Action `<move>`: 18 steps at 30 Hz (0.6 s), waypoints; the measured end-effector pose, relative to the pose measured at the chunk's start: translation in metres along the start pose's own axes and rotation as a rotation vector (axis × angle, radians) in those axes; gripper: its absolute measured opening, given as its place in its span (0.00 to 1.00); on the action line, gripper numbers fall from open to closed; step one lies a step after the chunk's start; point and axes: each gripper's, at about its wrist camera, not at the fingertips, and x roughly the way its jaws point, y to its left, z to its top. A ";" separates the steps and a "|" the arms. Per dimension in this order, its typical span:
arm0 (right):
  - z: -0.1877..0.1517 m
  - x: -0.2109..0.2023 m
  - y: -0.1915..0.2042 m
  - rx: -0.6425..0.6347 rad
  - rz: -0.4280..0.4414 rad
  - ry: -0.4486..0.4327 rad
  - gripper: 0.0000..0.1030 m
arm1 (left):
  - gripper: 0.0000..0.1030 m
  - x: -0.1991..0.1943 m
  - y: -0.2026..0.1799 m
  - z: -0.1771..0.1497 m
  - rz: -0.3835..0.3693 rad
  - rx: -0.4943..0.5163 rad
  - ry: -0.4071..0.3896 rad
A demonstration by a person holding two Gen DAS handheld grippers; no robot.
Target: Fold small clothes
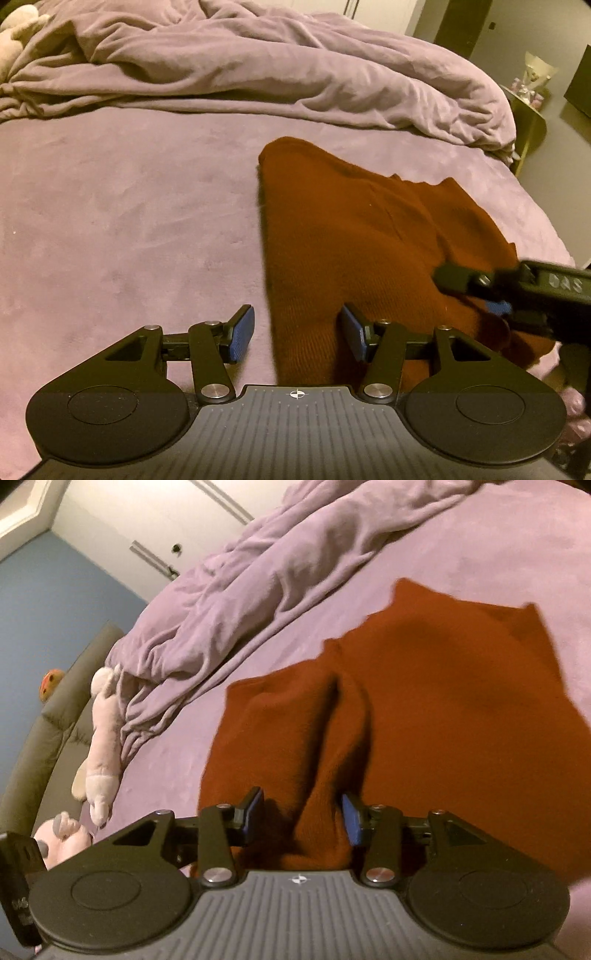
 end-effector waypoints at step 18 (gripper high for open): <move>-0.003 0.013 0.053 -0.321 -0.162 -0.050 0.13 | 0.72 -0.025 0.009 -0.006 0.019 -0.075 -0.049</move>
